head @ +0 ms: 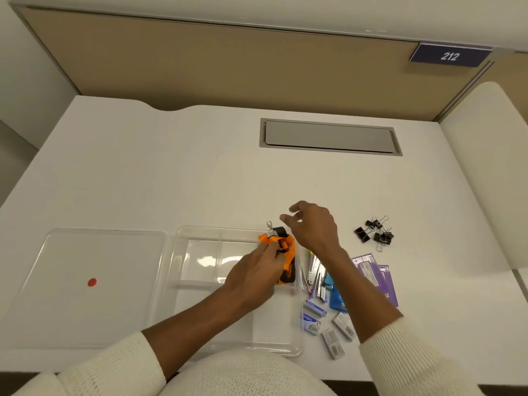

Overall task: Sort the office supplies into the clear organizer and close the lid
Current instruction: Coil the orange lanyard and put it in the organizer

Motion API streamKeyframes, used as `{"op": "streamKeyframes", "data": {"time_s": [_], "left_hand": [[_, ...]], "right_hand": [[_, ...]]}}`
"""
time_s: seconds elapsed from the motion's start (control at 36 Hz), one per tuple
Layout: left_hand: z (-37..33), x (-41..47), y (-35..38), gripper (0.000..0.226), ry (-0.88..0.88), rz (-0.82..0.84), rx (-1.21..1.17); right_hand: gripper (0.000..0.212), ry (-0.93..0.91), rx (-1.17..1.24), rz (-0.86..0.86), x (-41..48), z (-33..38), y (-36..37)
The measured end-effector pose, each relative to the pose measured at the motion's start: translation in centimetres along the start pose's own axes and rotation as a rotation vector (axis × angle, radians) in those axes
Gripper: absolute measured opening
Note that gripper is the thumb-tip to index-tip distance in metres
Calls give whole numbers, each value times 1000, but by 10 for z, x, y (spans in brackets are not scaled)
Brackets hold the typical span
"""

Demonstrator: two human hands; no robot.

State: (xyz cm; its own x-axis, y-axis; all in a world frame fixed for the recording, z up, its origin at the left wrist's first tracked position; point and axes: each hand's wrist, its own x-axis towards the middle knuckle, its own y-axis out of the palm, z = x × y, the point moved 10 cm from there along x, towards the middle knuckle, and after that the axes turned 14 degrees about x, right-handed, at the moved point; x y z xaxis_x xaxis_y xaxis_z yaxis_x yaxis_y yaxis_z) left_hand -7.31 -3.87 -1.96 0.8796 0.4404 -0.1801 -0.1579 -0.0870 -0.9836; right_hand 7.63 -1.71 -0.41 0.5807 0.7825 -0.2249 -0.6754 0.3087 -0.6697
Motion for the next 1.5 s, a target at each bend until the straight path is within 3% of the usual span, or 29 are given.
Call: {"op": "streamKeyframes", "data": {"time_s": [0.08,0.17,0.22,0.36,0.53,0.69,0.78,0.86,0.94,1.11,1.36,1.5], "left_hand": [[-5,2,15,33,43,115,-5],[-9,0,27,27,66,240,-43],[-8,-1,32,25,58,283,-50],[-4,-5,39,25,21,321,-101],[7,-10,11,18,19,143,-167],[25,-21,-18,12,-71,-99,-290],[23,-22,-22,36,-40,-166,-281],[17,-18,-18,67,44,-151,-269],[14,-11,-9,73,116,-131,-225],[13,-5,8,58,181,-81,-118],[3,11,24,46,246,80,33],[3,16,12,21,212,99,35]], "right_hand": [[58,115,-6,146,16,-12,30],[44,137,90,201,20,-12,48],[29,109,162,152,20,-7,47],[17,-91,257,30,0,16,21],[22,-267,16,9,-54,18,12],[14,-463,-218,81,-97,16,38],[14,-529,-357,-3,-108,19,47],[29,-560,-418,-14,-118,21,58],[32,-570,-381,-2,-127,21,57],[36,-537,-254,-14,-137,10,53],[27,-545,-412,74,-130,0,78],[29,-433,-213,62,-127,-4,52]]}}
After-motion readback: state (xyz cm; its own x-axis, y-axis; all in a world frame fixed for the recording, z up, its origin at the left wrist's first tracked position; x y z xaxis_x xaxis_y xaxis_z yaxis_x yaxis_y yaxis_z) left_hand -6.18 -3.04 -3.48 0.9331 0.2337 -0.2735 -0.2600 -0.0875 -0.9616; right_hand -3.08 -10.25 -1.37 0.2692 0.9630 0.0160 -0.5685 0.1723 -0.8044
